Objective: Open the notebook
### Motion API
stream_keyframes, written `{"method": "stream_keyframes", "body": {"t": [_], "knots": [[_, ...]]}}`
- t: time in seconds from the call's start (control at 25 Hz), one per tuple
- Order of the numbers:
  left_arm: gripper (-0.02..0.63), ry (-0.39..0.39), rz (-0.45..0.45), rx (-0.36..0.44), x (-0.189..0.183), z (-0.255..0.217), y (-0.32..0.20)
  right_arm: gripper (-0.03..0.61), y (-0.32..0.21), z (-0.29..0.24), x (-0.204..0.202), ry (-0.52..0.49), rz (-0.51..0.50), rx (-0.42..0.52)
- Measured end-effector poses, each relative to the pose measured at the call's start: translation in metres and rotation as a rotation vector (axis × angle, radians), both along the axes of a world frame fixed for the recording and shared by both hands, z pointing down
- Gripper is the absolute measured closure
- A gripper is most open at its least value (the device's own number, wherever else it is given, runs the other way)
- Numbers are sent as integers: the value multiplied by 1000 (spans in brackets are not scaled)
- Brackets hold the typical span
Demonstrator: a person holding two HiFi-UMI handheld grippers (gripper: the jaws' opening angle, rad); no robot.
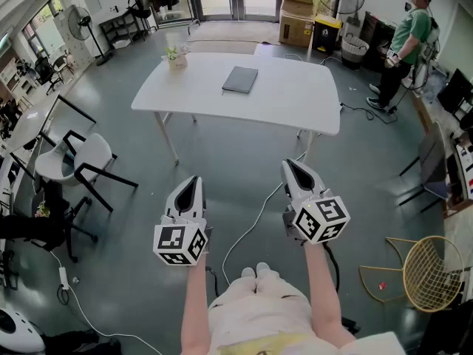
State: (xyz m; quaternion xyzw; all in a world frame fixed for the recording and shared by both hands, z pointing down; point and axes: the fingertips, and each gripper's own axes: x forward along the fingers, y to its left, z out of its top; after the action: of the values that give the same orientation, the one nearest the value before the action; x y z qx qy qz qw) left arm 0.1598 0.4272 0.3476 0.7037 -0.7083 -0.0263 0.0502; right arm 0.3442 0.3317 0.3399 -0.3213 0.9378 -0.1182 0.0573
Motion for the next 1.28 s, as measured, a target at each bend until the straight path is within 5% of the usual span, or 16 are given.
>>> {"method": "stream_keyframes", "body": {"t": [0.68, 1.28], "knots": [[615, 75, -11, -38, -15, 32, -7, 572, -18, 28, -4, -11, 57, -63], [615, 112, -13, -25, -35, 25, -142, 530, -150, 36, -41, 3, 25, -93]]}}
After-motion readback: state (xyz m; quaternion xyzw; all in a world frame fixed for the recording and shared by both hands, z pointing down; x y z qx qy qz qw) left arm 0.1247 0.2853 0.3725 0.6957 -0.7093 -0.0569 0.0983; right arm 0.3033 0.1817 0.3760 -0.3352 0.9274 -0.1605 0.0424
